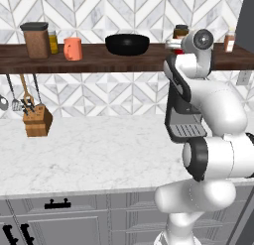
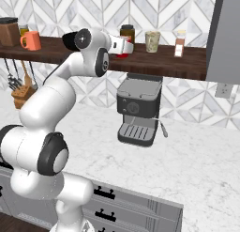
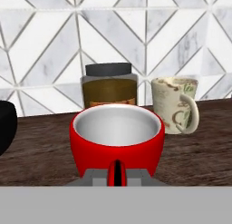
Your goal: Gather all objects into one cabinet and sort the glasses and bowls to opposite sides.
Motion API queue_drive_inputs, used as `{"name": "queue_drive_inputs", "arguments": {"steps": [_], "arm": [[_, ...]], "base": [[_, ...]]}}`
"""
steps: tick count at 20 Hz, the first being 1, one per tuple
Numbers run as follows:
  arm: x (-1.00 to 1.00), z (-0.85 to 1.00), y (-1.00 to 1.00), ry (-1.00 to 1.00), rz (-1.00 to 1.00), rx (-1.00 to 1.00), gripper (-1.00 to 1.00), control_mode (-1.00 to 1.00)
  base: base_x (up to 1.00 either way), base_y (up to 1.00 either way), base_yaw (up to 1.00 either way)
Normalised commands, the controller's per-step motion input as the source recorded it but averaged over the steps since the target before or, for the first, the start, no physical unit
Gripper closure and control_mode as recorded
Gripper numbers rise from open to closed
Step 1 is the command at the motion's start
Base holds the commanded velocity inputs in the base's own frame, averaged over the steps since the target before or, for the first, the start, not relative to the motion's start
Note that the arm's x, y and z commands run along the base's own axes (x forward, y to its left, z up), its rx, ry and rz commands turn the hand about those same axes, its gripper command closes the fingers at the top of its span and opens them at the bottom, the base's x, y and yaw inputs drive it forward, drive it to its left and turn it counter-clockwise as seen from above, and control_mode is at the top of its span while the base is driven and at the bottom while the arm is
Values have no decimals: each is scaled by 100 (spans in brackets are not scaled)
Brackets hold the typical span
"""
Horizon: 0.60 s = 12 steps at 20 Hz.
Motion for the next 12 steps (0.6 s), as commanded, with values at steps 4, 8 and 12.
{"name": "queue_drive_inputs", "arguments": {"steps": [4, 8, 12], "arm": [[13, -4, 0, 0, 0, 0, 100, -100], [34, -8, 0, 0, 0, 0, 100, -100], [20, 0, 0, 0, 0, 0, 100, -100]], "base": [[0, 0, 0], [0, 0, 0], [0, 0, 0]]}}
